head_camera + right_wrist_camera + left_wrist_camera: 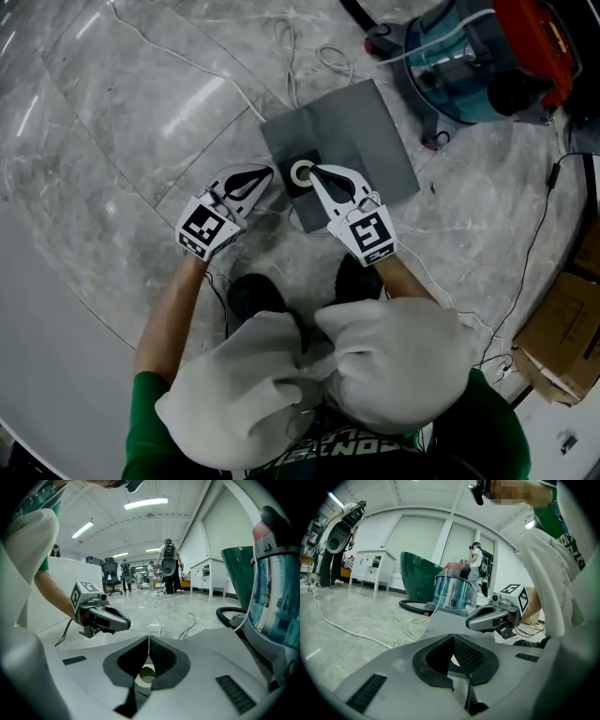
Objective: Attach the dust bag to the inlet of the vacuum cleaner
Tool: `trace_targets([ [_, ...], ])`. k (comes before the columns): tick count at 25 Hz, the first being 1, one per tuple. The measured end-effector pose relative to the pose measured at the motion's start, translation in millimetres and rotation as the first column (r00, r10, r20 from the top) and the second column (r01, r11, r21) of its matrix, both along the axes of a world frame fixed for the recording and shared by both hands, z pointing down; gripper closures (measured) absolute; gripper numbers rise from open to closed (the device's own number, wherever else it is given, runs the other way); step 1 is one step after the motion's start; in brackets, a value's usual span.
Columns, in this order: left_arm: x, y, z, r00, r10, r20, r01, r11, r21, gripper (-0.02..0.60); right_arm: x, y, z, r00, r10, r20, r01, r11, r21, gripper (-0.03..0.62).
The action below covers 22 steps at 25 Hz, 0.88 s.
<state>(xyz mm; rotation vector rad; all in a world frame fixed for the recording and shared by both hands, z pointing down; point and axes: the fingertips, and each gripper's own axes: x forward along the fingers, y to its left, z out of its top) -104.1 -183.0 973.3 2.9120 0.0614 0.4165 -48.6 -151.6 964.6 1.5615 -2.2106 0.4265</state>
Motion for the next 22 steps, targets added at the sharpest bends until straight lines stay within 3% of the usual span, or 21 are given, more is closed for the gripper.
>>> trace_targets([
  [11,-7.5,5.9,12.8,1.000,-0.017,0.026,0.018,1.000,-0.009,0.577,-48.9,26.9,62.5,0.983,-0.138,-0.118,0.126,0.986,-0.106,0.578],
  [18,-6.8,7.8,15.7,0.999,-0.018,0.039,0.019,1.000,-0.011,0.577,-57.1,32.8,82.9,0.963,-0.187,-0.192,0.157,0.974,-0.161,0.503],
  [22,-7.0,9.3,16.8,0.999,-0.015,0.047,0.016,1.000,-0.008,0.577,-58.2,34.2,98.4,0.922,-0.215,-0.322,0.155,0.967,-0.200,0.465],
])
